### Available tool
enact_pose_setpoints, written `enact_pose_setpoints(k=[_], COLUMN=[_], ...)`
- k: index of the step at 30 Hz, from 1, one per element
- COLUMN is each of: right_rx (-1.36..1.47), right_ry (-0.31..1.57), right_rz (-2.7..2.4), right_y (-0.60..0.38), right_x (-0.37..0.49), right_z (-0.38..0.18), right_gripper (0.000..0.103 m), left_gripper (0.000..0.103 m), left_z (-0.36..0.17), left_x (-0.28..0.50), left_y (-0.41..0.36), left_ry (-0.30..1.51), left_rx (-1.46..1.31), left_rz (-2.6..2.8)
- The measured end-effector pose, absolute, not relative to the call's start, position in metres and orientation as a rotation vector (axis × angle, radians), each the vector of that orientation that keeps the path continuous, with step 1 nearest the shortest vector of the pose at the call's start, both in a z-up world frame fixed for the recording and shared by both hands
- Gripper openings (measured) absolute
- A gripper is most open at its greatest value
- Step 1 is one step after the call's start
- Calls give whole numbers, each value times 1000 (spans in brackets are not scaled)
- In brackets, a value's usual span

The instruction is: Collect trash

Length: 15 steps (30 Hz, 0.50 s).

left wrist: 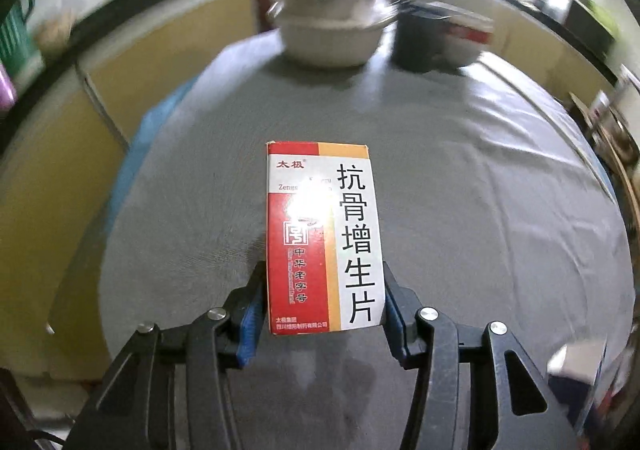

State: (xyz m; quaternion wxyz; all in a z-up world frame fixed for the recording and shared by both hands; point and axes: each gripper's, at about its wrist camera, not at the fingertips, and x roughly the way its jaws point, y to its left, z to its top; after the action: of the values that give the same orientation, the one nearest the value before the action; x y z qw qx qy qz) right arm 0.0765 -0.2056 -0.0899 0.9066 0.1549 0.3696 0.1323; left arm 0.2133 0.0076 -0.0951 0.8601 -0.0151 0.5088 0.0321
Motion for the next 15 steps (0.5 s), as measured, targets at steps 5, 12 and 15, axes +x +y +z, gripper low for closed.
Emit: enact_pose_setpoints(k=[5, 12, 15], right_rx=[333, 346, 347], right_ry=[733, 706, 699], right_rz=[234, 191, 173], right_y=[-220, -241, -246], right_x=[60, 32, 19], right_z=[-82, -75, -74], right_gripper=[59, 59, 59], left_gripper=[53, 53, 53], left_z=[-65, -44, -36], left_x=[172, 135, 119], left_y=[-23, -42, -48], left_ry=[947, 842, 810], left_rx=[74, 150, 171], left_rz=[24, -14, -29])
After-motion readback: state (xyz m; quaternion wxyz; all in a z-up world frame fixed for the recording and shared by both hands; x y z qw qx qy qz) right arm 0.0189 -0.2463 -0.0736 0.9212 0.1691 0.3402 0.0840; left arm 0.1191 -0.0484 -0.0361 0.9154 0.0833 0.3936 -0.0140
